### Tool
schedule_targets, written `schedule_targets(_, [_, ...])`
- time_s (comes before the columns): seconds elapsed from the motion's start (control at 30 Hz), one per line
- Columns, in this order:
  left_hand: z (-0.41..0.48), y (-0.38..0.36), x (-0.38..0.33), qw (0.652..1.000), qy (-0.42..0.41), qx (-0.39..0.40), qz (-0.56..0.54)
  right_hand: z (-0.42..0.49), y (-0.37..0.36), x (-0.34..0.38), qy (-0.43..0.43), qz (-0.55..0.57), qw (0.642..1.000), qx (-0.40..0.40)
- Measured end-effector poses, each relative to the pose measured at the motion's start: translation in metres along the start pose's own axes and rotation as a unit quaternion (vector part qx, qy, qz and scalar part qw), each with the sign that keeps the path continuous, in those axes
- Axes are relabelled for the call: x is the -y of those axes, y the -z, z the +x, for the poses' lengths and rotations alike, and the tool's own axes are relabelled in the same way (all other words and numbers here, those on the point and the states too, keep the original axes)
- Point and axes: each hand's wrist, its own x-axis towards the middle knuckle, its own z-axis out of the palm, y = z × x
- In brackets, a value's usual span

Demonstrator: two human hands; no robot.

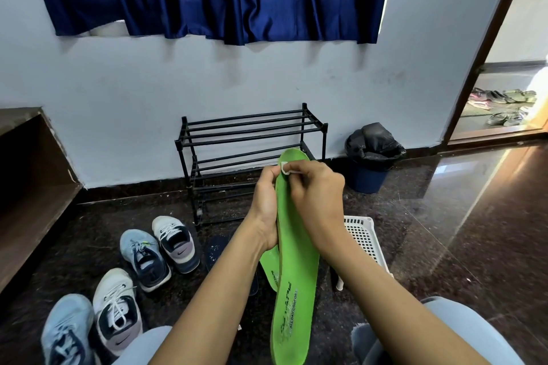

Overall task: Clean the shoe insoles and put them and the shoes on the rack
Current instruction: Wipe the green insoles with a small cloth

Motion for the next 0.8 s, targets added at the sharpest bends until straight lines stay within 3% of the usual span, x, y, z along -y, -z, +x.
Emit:
schedule_targets(0.27, [0.006,0.009,-0.006,0.999,-0.024,-0.034,-0.011,-0.017,-0.004,0.011,0.044,-0.007,0.999,0.015])
schedule_targets(0.37, [0.005,0.006,0.001,1.0,-0.016,0.001,-0.01,-0.005,-0.003,0.006,0.028,-0.009,1.0,-0.006])
schedule_targets(0.6, [-0.001,0.003,-0.008,0.999,-0.016,-0.038,-0.013,-0.021,-0.002,0.013,0.016,0.015,1.0,0.005])
schedule_targets(0.8, [0.002,0.004,0.0,1.0,-0.022,-0.006,-0.011,-0.006,-0.001,0.007,0.021,0.009,1.0,-0.007])
